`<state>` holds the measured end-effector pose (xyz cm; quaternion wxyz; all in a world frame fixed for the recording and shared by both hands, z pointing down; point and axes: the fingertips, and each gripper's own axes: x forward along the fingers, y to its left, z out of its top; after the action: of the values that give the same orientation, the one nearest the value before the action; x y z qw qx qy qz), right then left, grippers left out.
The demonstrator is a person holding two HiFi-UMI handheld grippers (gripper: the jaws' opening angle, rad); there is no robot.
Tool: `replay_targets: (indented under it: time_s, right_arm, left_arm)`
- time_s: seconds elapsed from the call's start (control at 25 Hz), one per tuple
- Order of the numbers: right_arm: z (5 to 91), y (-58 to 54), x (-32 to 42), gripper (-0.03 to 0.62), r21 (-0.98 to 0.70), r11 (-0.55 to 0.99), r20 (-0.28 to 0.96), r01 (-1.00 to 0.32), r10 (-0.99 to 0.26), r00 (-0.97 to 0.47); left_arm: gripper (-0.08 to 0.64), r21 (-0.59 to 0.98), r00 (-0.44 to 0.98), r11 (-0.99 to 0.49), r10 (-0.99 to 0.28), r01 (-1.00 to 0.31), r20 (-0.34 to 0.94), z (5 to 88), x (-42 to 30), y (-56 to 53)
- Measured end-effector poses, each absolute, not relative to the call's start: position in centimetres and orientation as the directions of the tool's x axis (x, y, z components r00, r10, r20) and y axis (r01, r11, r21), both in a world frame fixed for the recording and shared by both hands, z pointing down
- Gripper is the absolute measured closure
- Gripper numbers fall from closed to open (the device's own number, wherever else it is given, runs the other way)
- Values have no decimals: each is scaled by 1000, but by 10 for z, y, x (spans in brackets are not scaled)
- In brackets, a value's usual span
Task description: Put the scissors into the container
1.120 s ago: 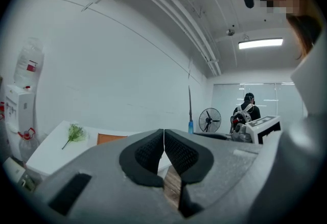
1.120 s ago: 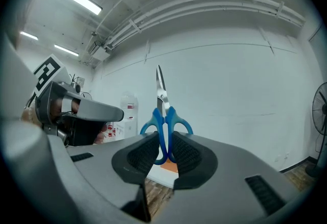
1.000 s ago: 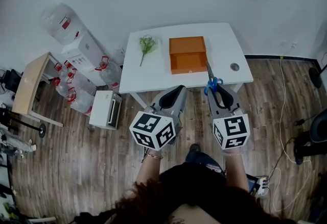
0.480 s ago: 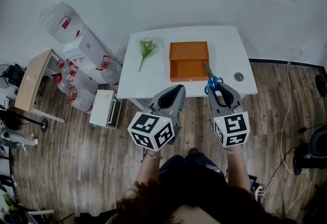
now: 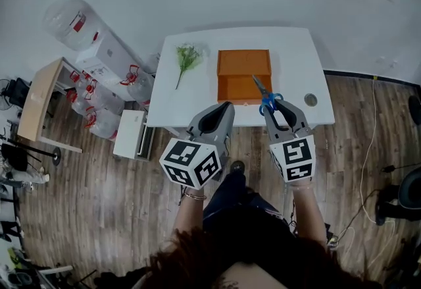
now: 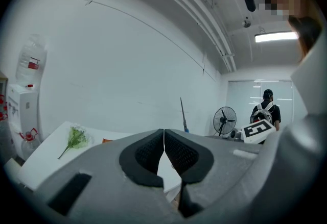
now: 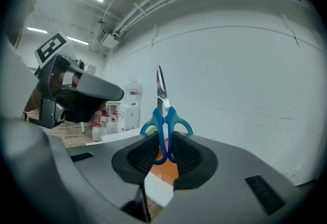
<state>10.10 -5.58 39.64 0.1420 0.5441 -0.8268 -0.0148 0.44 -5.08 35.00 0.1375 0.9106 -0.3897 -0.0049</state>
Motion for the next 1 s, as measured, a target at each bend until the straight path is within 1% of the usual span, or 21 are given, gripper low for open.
replay_targets:
  time_s: [0.52, 1.0]
  right_arm:
    - [427, -132, 88, 524, 269, 447, 333, -853, -874, -354]
    - [465, -186, 77, 520, 373, 489, 457, -789, -837, -302]
  left_arm:
    - [541, 256, 711, -676, -699, -691, 77, 346, -9, -143]
    - [541, 273, 754, -716, -654, -643, 59, 343, -21, -210]
